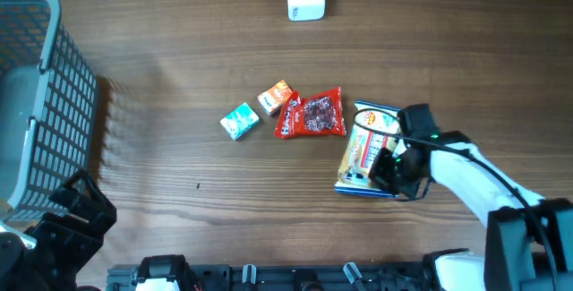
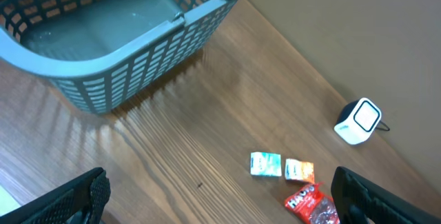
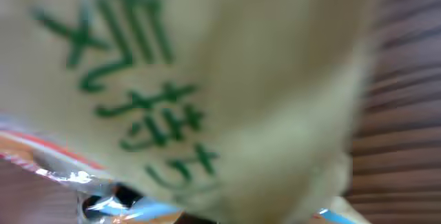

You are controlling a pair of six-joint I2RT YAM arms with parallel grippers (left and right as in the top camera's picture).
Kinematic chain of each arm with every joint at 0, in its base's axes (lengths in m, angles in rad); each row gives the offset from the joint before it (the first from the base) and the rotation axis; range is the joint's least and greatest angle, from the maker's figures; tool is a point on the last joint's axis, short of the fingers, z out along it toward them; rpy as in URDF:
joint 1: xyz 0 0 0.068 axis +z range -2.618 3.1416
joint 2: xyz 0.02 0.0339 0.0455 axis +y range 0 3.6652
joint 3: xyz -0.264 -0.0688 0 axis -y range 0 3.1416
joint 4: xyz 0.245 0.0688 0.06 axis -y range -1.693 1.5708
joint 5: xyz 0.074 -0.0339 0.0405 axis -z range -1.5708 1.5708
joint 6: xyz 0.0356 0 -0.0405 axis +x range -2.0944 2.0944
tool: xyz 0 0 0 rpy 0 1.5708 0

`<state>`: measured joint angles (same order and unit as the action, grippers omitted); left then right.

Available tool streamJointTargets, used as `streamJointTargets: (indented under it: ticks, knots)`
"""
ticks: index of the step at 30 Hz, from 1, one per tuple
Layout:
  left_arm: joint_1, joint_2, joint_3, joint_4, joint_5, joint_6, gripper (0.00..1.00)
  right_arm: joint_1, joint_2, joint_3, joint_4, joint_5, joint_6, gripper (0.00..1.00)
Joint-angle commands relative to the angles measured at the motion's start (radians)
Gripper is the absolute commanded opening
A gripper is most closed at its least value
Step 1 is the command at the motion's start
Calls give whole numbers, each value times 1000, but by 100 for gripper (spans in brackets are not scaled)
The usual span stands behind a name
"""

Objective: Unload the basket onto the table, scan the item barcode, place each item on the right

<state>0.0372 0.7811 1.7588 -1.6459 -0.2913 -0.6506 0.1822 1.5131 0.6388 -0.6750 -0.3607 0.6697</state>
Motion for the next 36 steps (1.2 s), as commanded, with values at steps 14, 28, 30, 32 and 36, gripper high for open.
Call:
streamJointTargets:
  ticks: [14, 28, 30, 32, 36]
  knots:
    - [7, -1, 1, 2, -13, -13, 100, 11, 77, 549, -330, 290, -133, 10]
    - [7, -1, 1, 2, -13, -12, 100, 7, 427, 708, -131, 203, -187, 11]
    - [7, -1, 1, 2, -13, -12, 100, 7, 427, 886, -231, 202, -222, 15]
    - [7, -1, 1, 2, -13, -12, 100, 7, 427, 1109, -419, 204, -297, 31]
    - [7, -1, 1, 2, -13, -12, 100, -2, 423, 1171, -697, 215, -369, 100]
